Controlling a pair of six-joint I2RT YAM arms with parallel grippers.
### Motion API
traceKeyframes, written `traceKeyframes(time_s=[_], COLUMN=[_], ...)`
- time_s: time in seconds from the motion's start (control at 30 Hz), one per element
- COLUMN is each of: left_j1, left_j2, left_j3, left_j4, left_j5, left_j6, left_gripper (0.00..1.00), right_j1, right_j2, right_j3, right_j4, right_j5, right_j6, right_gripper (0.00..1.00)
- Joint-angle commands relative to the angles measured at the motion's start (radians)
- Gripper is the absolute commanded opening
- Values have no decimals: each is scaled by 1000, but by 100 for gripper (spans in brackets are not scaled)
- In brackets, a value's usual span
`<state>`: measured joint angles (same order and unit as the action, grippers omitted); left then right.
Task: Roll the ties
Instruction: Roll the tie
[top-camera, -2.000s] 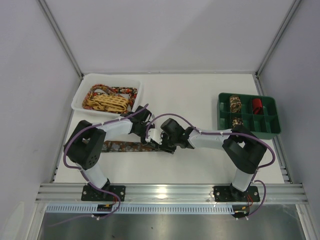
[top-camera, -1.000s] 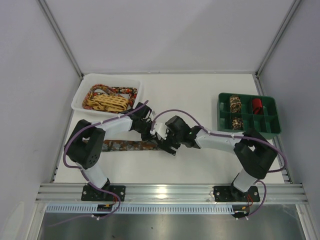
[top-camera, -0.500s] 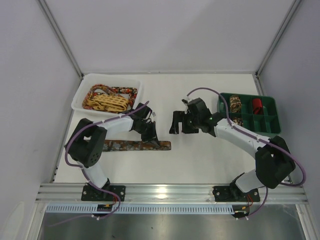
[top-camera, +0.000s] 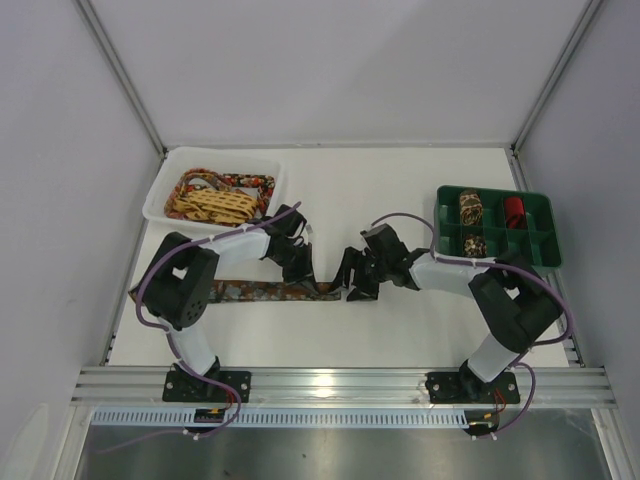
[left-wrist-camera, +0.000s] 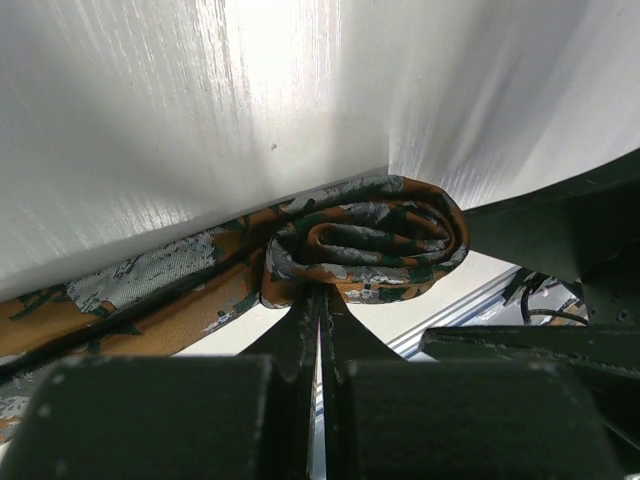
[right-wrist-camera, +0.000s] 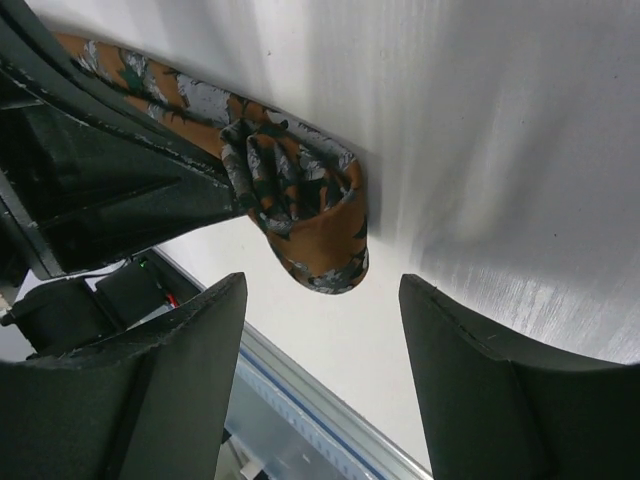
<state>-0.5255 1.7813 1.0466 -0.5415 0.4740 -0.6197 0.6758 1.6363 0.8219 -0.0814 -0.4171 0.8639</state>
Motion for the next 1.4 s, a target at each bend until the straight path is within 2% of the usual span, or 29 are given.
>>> traceKeyframes(time_s=[0.0,0.37,0.6,0.97,1.07,1.13,1.37], left_j1=[5,5,7,5,5,4,-5], left_j2=[4,12,13,21,26,29,33], left_j3=[39,44,46,67,66,67,70], left_j4=[-20,-25,-23,-32,-31,-26,-17], left_j5=[-23,-18,-12,-8,-3,5,8], left_j6=[35,38,41,41,44,40,23], left_gripper=[0,0,0,1,1,1,1], right_j1=[-2,-22,-13,-1,5,8,15], right_j2=[23,146,184,174,157,143,140], right_j3=[-30,2,66,106,118,140,201], right_j4=[135,192,111,-38,-79,-142,-241], right_j5=[-5,-38,-40,-45,-34,-17,-5], right_j6=[23,-66,-89,-89,-86,-85,-111], right_gripper=[68,67,60,57,52,43,32])
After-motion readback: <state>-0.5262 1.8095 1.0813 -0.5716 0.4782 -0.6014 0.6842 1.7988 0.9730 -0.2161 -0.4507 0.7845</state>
